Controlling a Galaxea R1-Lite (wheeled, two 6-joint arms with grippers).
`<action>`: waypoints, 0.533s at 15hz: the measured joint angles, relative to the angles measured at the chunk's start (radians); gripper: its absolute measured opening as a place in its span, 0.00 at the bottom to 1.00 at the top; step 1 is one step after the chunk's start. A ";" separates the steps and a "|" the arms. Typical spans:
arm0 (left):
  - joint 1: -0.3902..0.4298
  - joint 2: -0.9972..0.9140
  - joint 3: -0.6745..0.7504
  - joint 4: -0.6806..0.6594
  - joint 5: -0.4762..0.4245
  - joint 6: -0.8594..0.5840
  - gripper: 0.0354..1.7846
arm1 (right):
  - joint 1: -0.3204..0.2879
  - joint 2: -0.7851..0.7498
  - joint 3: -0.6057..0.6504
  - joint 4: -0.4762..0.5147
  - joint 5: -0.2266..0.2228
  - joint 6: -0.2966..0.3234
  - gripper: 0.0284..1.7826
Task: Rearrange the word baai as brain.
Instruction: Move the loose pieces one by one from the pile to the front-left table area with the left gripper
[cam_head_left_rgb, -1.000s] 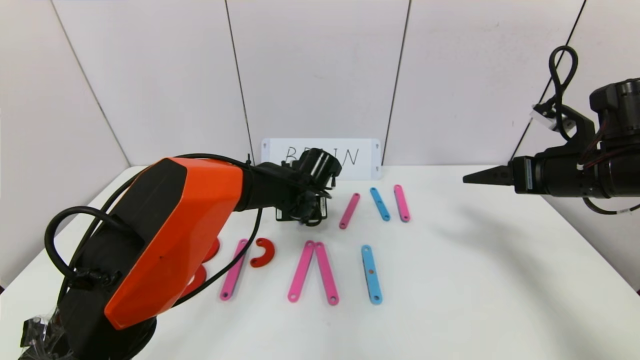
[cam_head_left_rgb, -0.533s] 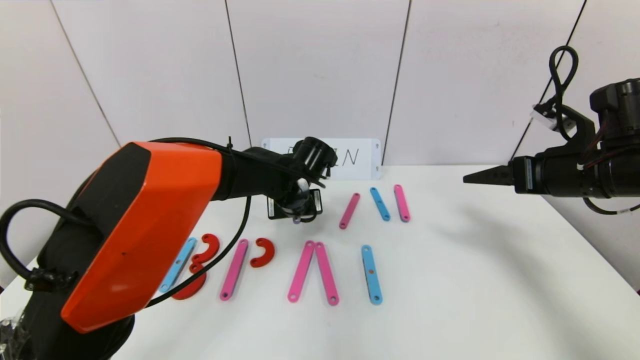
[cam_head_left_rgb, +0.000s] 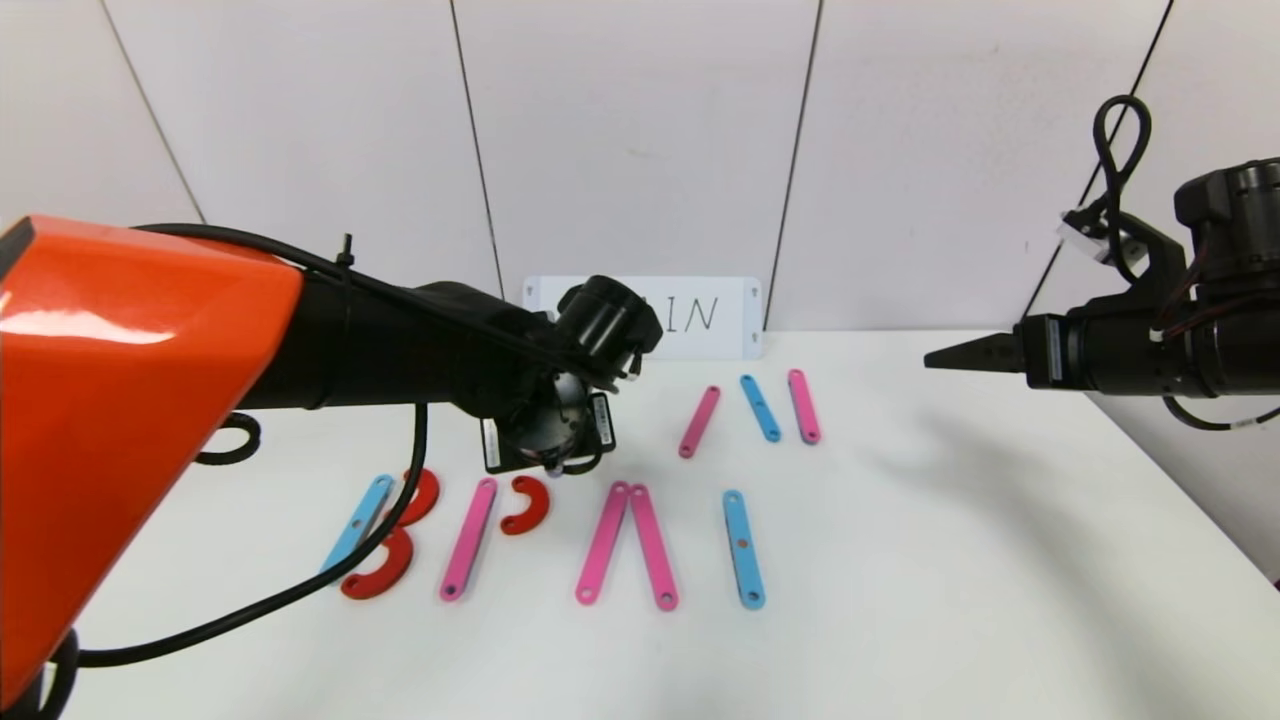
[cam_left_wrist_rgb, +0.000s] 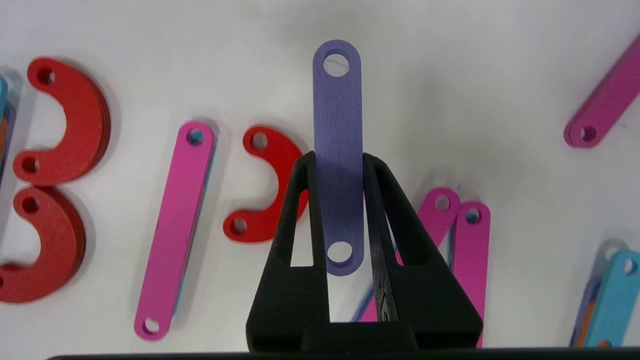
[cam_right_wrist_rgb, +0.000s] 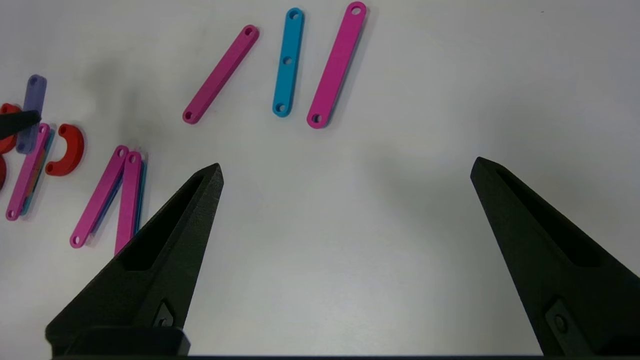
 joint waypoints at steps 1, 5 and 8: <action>-0.020 -0.029 0.044 -0.001 0.003 -0.029 0.14 | 0.002 0.001 0.000 0.000 0.000 -0.001 0.97; -0.074 -0.105 0.183 0.001 0.057 -0.141 0.14 | 0.005 0.003 0.001 0.000 0.000 -0.001 0.97; -0.095 -0.137 0.254 0.000 0.067 -0.189 0.14 | 0.005 0.004 0.001 0.000 0.000 -0.001 0.97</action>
